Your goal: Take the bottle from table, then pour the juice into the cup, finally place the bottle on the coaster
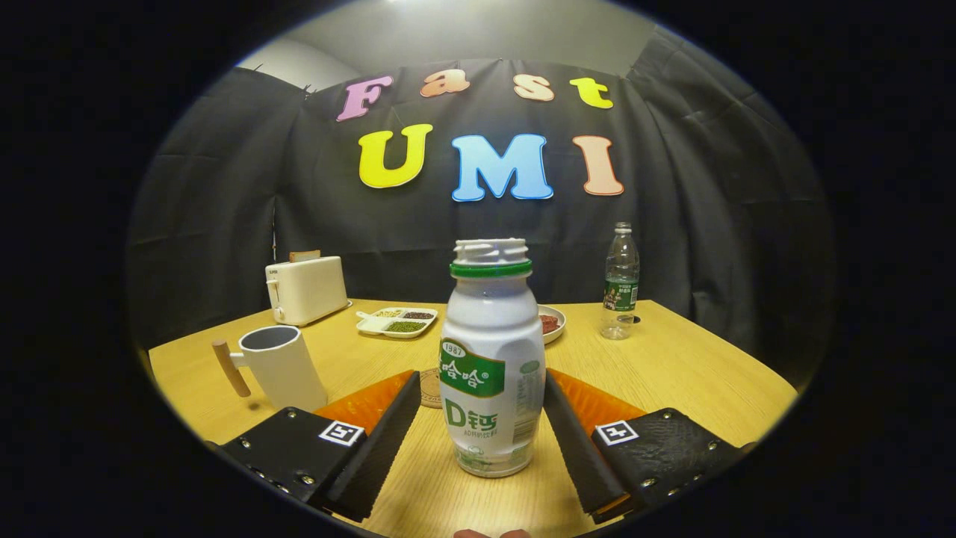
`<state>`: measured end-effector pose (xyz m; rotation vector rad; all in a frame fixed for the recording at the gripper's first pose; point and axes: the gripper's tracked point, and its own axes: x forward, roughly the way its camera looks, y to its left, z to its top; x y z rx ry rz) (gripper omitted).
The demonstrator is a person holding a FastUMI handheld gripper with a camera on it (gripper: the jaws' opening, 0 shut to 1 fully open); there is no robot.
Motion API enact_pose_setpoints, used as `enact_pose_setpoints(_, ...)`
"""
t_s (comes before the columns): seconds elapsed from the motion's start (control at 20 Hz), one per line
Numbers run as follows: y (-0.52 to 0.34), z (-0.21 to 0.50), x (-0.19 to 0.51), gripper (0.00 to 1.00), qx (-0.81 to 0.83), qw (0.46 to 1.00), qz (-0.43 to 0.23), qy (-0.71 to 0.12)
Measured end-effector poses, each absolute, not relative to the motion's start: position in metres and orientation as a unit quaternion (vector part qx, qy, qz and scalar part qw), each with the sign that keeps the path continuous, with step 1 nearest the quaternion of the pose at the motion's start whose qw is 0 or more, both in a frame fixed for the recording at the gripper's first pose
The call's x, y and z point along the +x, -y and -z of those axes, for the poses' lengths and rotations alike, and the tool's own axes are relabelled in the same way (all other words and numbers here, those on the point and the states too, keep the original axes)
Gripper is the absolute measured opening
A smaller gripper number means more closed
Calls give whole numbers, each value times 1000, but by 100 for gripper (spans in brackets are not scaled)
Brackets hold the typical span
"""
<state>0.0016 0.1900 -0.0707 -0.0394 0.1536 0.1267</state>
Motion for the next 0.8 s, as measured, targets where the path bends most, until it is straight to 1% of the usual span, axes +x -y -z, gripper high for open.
enact_pose_setpoints(0.4,-183,78,25,97,-39,995,-37,-81)
enact_pose_setpoints(0.5,-182,81,27,85,-39,995,-31,-86)
enact_pose_setpoints(0.55,-181,81,24,76,-39,995,-33,-89)
enact_pose_setpoints(0.65,-183,80,26,74,-50,994,-37,-91)
enact_pose_setpoints(0.8,-177,71,25,74,-81,993,-26,-84)
